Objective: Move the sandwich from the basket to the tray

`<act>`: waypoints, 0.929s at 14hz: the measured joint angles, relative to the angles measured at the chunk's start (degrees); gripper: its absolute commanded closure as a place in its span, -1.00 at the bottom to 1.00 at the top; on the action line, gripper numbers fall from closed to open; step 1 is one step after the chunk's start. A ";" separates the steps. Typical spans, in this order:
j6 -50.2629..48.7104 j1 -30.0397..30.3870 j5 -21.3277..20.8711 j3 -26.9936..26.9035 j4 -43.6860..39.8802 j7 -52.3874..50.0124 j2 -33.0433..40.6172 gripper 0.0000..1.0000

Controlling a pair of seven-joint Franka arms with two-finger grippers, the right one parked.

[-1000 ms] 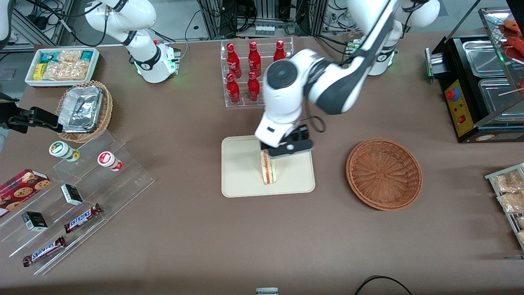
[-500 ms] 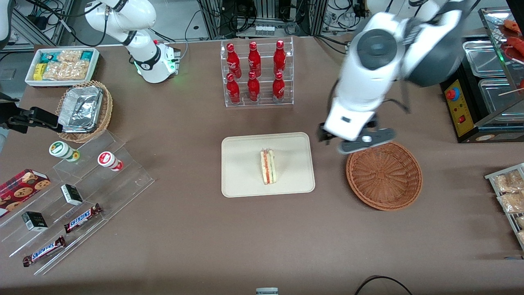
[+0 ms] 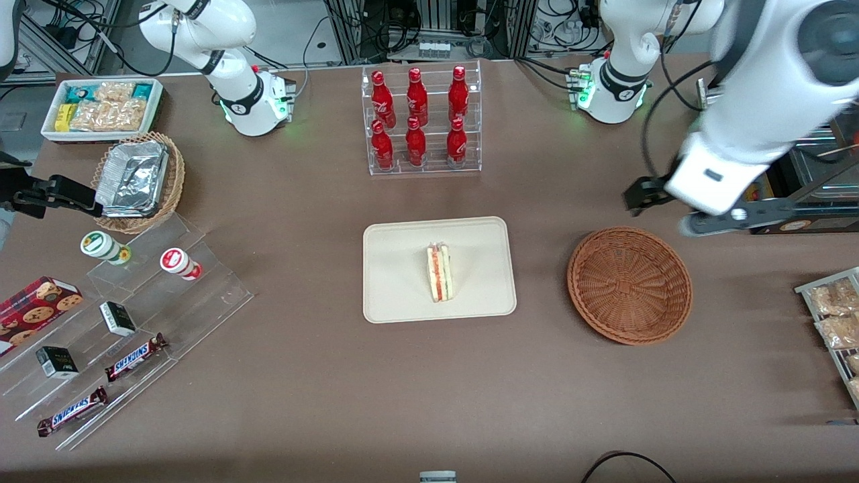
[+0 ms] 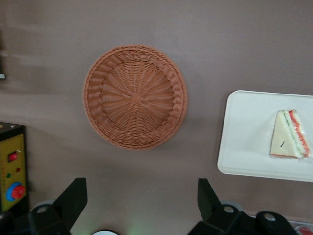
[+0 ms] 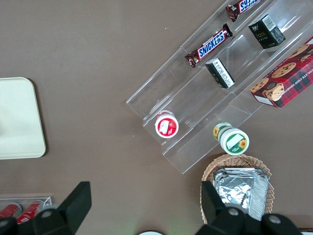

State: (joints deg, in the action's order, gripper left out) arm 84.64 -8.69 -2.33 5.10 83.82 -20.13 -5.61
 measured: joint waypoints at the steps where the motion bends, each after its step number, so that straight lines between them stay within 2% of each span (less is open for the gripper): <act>1: -1.16 2.48 0.34 -0.05 0.05 4.03 0.88 -1.00; 4: -2.95 8.29 0.74 -0.19 1.91 11.79 3.77 -1.00; 7: -2.90 11.26 0.88 -0.23 3.52 15.73 5.40 -1.00; 13: -1.97 7.04 0.96 0.11 1.79 14.77 3.03 -1.00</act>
State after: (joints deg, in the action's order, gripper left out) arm 82.67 -1.65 -1.37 5.21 85.61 -5.36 -2.57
